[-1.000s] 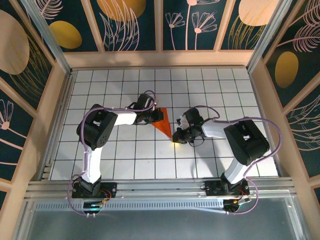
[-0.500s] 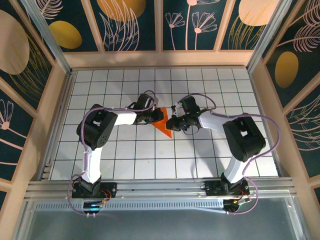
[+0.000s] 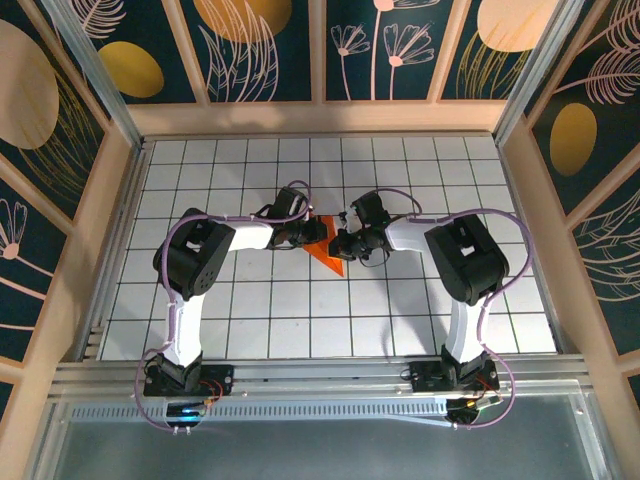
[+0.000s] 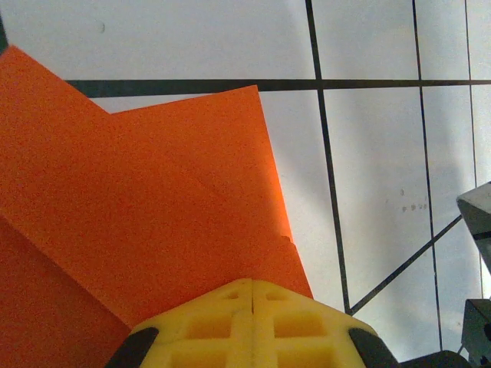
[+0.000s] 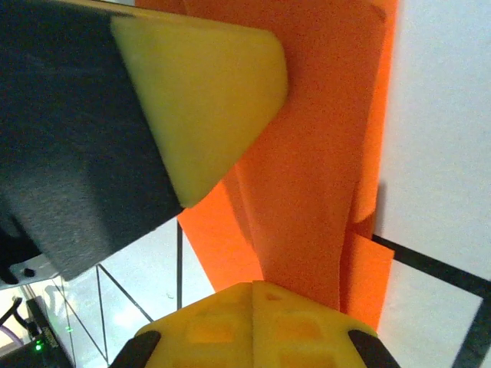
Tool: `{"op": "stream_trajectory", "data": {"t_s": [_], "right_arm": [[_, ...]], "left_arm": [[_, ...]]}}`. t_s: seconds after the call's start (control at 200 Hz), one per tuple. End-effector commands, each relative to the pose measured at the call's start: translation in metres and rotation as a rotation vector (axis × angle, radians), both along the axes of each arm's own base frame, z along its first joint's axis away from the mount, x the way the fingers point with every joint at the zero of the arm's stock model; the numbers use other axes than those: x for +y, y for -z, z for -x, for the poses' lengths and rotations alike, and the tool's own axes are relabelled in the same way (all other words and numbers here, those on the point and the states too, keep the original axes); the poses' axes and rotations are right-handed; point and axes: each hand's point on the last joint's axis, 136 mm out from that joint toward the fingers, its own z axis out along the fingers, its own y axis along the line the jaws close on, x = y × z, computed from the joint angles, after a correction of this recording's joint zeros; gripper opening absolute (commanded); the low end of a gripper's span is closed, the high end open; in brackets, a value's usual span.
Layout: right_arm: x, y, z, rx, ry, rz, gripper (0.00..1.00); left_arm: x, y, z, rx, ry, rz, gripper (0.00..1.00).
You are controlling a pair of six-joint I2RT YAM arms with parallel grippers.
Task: Fold a paper plane with a square sheet of paper (fold left side to right side)
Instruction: Fourth fold the wing at the center of the table.
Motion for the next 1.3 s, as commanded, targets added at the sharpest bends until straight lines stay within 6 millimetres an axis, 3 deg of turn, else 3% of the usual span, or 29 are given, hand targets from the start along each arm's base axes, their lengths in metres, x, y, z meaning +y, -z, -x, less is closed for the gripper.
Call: {"op": "stream_trajectory", "data": {"t_s": [0.0,0.23,0.676,1.291], "right_arm": [[-0.002,0.008,-0.005,-0.016,0.007,0.052,0.0],[-0.016,0.019,0.012,0.02,-0.019,0.122,0.0],[-0.029,0.016,0.052,0.057,-0.095,0.168,0.0],[-0.051,0.022,0.083,0.111,-0.107,0.221,0.0]], "left_arm": [[0.019,0.026,0.006,0.062,-0.046,-0.088,0.0],[0.021,0.029,0.005,0.066,-0.056,-0.103,0.0],[0.026,0.037,0.004,0.079,-0.071,-0.144,0.0],[0.023,0.027,0.0,0.064,-0.068,-0.125,0.0]]}}
